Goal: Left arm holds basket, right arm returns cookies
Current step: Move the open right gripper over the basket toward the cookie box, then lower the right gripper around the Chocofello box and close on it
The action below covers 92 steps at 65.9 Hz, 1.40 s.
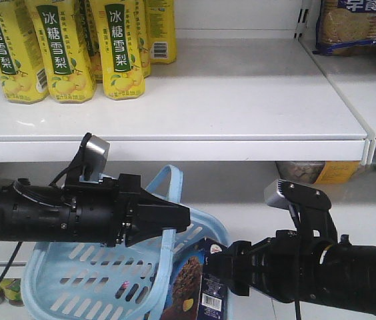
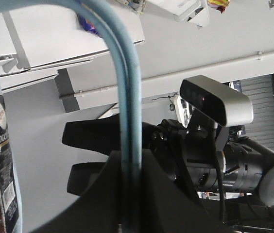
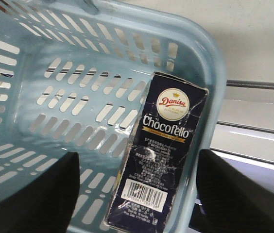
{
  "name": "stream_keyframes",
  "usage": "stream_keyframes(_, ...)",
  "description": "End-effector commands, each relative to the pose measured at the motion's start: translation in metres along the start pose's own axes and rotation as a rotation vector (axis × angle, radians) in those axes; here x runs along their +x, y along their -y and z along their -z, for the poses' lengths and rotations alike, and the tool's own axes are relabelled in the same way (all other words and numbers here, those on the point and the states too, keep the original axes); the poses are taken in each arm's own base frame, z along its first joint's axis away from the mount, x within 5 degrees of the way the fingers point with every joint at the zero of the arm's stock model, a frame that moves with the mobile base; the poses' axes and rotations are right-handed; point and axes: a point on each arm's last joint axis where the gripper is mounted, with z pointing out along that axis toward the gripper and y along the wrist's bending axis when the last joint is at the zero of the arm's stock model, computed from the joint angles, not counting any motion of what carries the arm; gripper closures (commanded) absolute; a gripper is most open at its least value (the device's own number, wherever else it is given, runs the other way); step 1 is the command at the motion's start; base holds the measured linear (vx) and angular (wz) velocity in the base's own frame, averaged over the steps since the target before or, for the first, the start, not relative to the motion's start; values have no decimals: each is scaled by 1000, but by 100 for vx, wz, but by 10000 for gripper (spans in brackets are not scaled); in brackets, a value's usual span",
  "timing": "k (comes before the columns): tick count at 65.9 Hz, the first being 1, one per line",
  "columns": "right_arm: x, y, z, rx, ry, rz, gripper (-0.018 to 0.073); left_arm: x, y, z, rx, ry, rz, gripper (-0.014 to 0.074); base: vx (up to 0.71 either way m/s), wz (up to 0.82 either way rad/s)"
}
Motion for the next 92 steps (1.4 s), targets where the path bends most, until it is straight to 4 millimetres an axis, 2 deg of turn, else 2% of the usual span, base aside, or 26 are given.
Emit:
stream_keyframes(1,-13,-8,5,-28,79,6,84,-10,19,5,67,91,-41,600,0,0)
stream_keyframes(32,-6,-1,-22,-6,-26,-38,84,-10,19,5,67,91,-41,600,0,0)
stream_keyframes(57,-6,-6,-23,-58,-28,-22,84,-10,19,5,67,91,-41,600,0,0)
stream_keyframes(79,-2,1,-39,-20,-78,-19,84,-10,19,5,67,91,-41,600,0,0)
stream_keyframes(92,-2,2,-41,-22,-81,-21,84,-10,19,5,67,91,-41,600,0,0)
